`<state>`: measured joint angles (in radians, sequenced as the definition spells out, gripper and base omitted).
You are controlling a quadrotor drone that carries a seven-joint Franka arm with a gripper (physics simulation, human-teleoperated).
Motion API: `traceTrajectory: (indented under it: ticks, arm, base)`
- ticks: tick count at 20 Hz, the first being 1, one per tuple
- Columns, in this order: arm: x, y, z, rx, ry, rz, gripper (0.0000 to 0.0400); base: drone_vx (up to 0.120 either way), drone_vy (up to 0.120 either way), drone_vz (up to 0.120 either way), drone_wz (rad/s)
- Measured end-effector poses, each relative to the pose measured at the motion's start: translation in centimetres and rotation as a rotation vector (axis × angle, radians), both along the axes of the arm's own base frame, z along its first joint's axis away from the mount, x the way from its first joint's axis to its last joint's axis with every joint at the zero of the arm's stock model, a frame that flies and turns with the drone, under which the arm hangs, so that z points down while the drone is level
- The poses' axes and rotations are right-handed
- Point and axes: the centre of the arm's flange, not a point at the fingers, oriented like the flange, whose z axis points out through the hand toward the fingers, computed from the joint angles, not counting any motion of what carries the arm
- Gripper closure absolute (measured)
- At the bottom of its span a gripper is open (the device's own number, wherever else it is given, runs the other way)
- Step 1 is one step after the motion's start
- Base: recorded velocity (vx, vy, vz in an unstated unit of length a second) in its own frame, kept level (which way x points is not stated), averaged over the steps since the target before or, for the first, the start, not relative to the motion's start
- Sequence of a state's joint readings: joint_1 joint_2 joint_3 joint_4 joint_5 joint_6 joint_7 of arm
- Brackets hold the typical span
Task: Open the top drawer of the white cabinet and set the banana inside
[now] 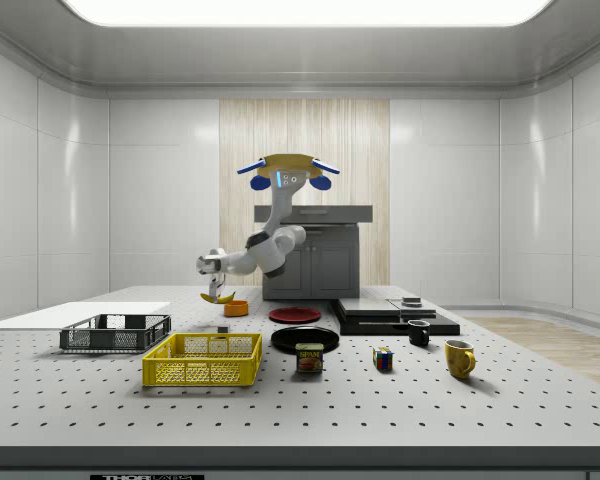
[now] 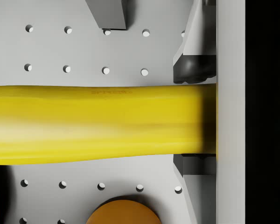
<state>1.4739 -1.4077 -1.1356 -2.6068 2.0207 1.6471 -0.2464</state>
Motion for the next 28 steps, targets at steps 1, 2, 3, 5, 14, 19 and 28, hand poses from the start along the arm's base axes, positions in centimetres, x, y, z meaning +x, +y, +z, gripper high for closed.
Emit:
traceTrajectory:
  ticks: [1,2,3,5,14,19,28]
  arm:
    - [0.0,0.0,-0.13,0.0,0.0,0.0,0.0207]
    - [0.0,0.0,-0.24,0.0,0.0,0.0,0.0207]
    - [0.0,0.0,-0.33,0.0,0.0,0.0,0.0207]
    - [0.01,-0.01,-0.46,0.0,0.0,0.0,0.0208]
    - [0.01,-0.01,-0.65,0.0,0.0,-0.001,0.0207]
    - [0.01,-0.01,-0.67,0.0,0.0,-0.001,0.0207]
    - [0.01,-0.02,-0.67,0.0,0.0,-0.001,0.0207]
  base:
    - [-0.12,0.0,0.12,0.0]
    - [-0.12,0.0,0.12,0.0]
    - [-0.12,0.0,0.12,0.0]
    - [-0.12,0.0,0.12,0.0]
    - [-0.12,0.0,0.12,0.0]
    - [-0.12,0.0,0.12,0.0]
    - [-0.12,0.0,0.12,0.0]
